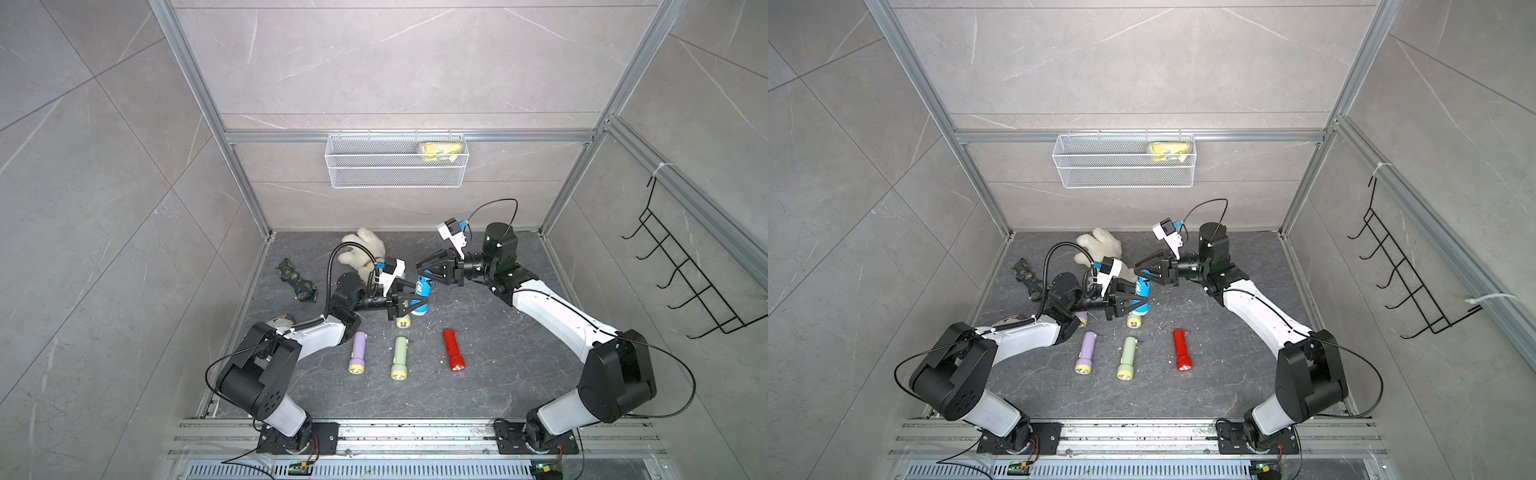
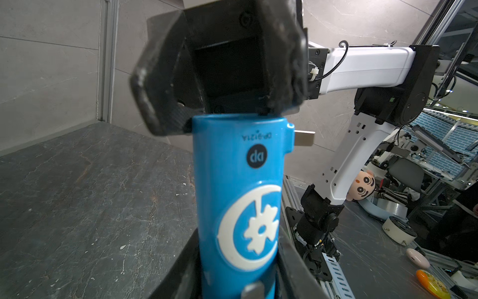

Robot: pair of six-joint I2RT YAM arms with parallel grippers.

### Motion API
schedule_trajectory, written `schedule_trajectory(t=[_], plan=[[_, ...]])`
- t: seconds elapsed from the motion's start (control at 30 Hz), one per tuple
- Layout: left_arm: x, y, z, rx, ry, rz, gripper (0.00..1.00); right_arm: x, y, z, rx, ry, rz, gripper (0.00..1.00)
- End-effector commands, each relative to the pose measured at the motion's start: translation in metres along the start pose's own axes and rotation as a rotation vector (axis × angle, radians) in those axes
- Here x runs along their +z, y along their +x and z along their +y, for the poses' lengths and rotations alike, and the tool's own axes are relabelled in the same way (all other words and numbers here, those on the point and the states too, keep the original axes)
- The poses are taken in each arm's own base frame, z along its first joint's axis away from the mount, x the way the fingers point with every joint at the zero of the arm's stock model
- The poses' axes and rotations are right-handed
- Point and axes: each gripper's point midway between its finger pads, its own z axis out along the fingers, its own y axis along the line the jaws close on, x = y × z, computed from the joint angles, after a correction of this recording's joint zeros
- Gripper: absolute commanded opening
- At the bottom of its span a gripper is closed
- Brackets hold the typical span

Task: Close the plug at the bottom of the flashlight
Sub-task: Close the plug of the flashlight.

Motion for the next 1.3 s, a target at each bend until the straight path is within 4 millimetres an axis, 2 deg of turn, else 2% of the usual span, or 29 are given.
schedule_trajectory(t=[0.0,0.3,0.5,0.7,0.77,0.83,0.9,1.1,1.2,1.27], plan=[[-0.001,-0.049,-0.028,0.206,0.052,-0.087,0.0,0.01,0.012,-0.004,0.028,-0.012,0.029,0.38],[-0.006,-0.063,-0.037,0.307,0.021,-0.104,0.0,0.015,0.03,-0.002,0.068,-0.025,0.045,0.33],[-0.008,-0.075,-0.043,0.361,0.014,-0.132,0.0,0.023,0.041,-0.004,0.085,-0.031,0.065,0.22],[-0.01,-0.08,-0.048,0.384,0.012,-0.126,0.0,0.024,0.047,-0.009,0.088,0.0,0.076,0.17],[-0.011,-0.083,-0.051,0.397,0.011,-0.13,0.0,0.024,0.048,-0.01,0.088,0.007,0.083,0.09],[-0.012,-0.087,-0.054,0.412,0.011,-0.135,0.0,0.025,0.049,-0.012,0.085,0.017,0.089,0.07],[-0.013,-0.09,-0.057,0.421,0.012,-0.14,0.0,0.027,0.051,-0.012,0.082,0.024,0.1,0.0],[-0.013,-0.087,-0.057,0.406,0.017,-0.128,0.0,0.027,0.042,-0.012,0.053,0.053,0.083,0.0],[-0.012,-0.082,-0.057,0.398,0.019,-0.115,0.0,0.023,0.029,-0.023,0.049,0.132,0.061,0.04],[-0.011,-0.078,-0.057,0.396,0.015,-0.101,0.0,0.013,0.017,-0.039,0.066,0.231,0.023,0.11]])
